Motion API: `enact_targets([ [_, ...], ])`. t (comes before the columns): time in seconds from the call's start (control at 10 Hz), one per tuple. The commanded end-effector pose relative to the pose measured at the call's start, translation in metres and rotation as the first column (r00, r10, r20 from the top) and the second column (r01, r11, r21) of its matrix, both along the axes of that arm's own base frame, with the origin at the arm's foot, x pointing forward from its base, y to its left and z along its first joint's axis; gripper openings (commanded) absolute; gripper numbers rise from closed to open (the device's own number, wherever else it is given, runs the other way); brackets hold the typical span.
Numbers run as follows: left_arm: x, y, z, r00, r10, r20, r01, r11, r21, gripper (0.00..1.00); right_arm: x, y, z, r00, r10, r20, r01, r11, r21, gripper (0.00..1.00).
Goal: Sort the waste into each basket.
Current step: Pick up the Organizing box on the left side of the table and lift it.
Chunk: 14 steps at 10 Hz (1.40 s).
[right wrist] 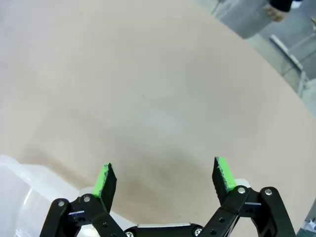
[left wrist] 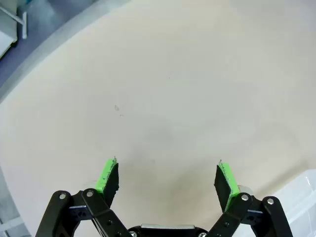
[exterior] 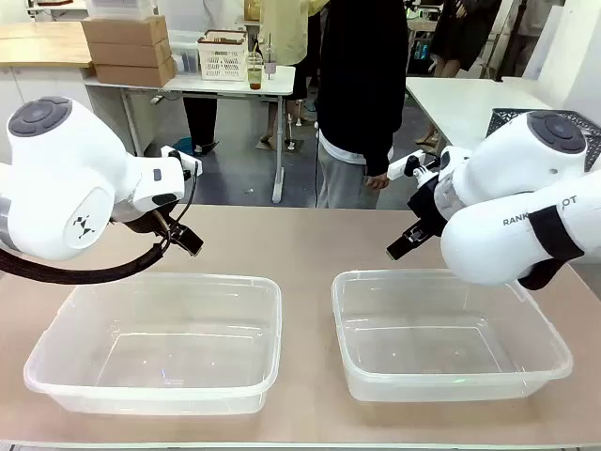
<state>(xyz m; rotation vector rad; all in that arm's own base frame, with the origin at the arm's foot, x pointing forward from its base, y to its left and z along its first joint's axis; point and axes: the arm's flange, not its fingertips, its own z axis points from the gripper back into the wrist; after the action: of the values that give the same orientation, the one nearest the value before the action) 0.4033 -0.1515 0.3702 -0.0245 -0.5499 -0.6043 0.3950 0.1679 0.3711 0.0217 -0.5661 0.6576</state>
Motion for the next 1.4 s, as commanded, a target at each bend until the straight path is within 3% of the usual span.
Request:
enact_targets([
  [0.0, 0.0, 0.0, 0.0, 1.0, 0.0, 0.0, 0.0, 1.0, 0.0, 1.0, 0.0, 0.0, 0.0, 1.0, 0.0, 0.0, 0.0, 1.0, 0.0, 1.0],
  [1.0, 0.0, 0.0, 0.0, 1.0, 0.0, 0.0, 0.0, 1.0, 0.0, 1.0, 0.0, 0.0, 0.0, 1.0, 0.0, 0.0, 0.0, 1.0, 0.0, 1.0],
  [1.1, -0.022, 0.009, 0.044, 0.997, 0.075, -0.018, -0.076, 0.996, -0.044, 1.0, -0.027, -0.014, 0.044, 0.992, -0.126, -0.007, 0.127, 0.991, 0.036, 1.0],
  [1.2, -0.048, 0.016, 0.081, 0.978, 0.209, -0.019, -0.21, 0.975, -0.068, 1.0, -0.061, -0.032, 0.08, 0.988, -0.152, 0.026, 0.15, 0.985, 0.08, 1.0],
  [1.3, -0.078, 0.022, 0.104, 0.983, 0.168, 0.066, -0.159, 0.979, -0.129, 1.0, -0.095, -0.046, 0.099, 0.98, -0.169, 0.106, 0.157, 0.981, 0.112, 1.0],
])
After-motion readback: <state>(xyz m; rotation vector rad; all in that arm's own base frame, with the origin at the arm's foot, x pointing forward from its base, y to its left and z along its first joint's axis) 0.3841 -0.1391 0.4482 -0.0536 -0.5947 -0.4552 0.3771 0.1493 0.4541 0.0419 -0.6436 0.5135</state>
